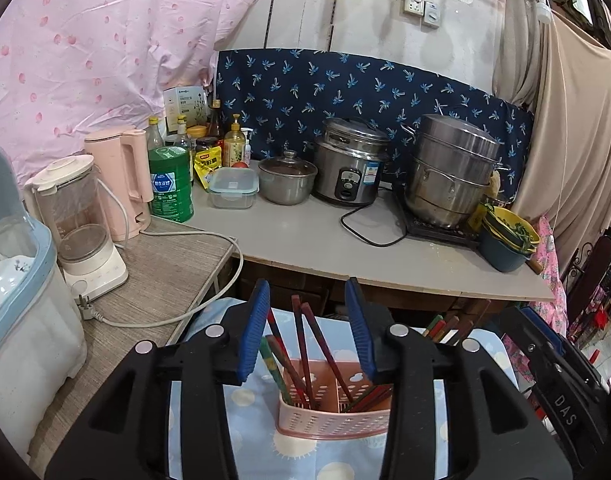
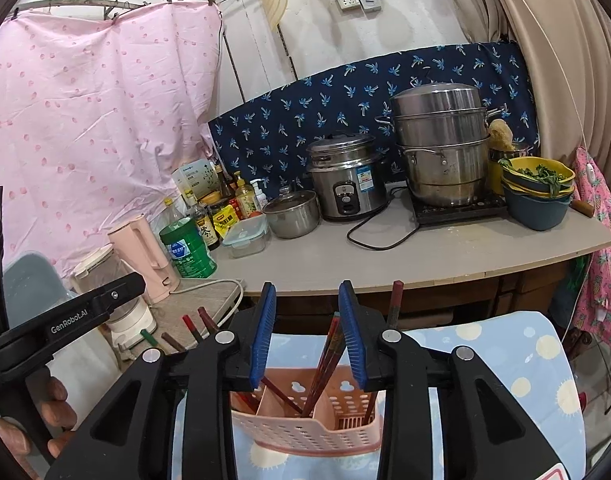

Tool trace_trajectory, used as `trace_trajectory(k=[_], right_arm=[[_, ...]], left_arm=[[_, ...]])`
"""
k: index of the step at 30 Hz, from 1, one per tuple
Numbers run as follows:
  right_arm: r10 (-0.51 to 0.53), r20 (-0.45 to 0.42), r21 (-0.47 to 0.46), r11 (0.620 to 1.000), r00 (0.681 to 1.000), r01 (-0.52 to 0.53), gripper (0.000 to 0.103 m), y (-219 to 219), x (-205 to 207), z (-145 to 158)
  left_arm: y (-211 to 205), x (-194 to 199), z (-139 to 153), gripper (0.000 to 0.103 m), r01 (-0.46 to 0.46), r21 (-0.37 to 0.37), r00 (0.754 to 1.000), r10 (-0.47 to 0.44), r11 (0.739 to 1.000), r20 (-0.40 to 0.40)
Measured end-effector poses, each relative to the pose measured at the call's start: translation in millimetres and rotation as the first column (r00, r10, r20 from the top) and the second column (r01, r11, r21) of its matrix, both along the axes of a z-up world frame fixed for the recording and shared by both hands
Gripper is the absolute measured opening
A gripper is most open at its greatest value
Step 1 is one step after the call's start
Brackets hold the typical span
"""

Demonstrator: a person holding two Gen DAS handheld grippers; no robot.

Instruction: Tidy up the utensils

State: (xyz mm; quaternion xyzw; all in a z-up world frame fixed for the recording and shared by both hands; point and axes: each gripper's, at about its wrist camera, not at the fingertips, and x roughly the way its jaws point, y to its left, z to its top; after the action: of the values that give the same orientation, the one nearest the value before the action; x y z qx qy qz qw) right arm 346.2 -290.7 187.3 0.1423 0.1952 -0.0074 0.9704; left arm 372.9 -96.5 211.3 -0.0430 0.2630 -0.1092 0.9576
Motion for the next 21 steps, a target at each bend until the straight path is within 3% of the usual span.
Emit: trace_trajectory(k=[4, 14, 21], right_arm=[[0.001, -0.003, -0.011, 1.000, 1.000, -0.001, 0.033, 3.5, -13.7, 0.0], [0.022, -0.031, -0.063, 0.998, 0.999, -0.024, 0.046, 23.5, -62.5, -12.0], [0.028, -0.073, -0.061, 0.998, 0.997, -0.032, 0.051, 35.2, -101.1, -32.0]], left_arm=[[-0.6, -12.2, -1.7, 0.039, 0.007, 0.014, 1.000, -0.007, 1.000, -0.003], [2.5, -61.8, -16.1, 0.056, 0.020, 0.054, 1.000, -0.020, 0.998, -0.008], [1.5, -96.1, -39.4, 0.058, 0.027, 0.100, 0.999, -0.023, 0.995, -0.037]])
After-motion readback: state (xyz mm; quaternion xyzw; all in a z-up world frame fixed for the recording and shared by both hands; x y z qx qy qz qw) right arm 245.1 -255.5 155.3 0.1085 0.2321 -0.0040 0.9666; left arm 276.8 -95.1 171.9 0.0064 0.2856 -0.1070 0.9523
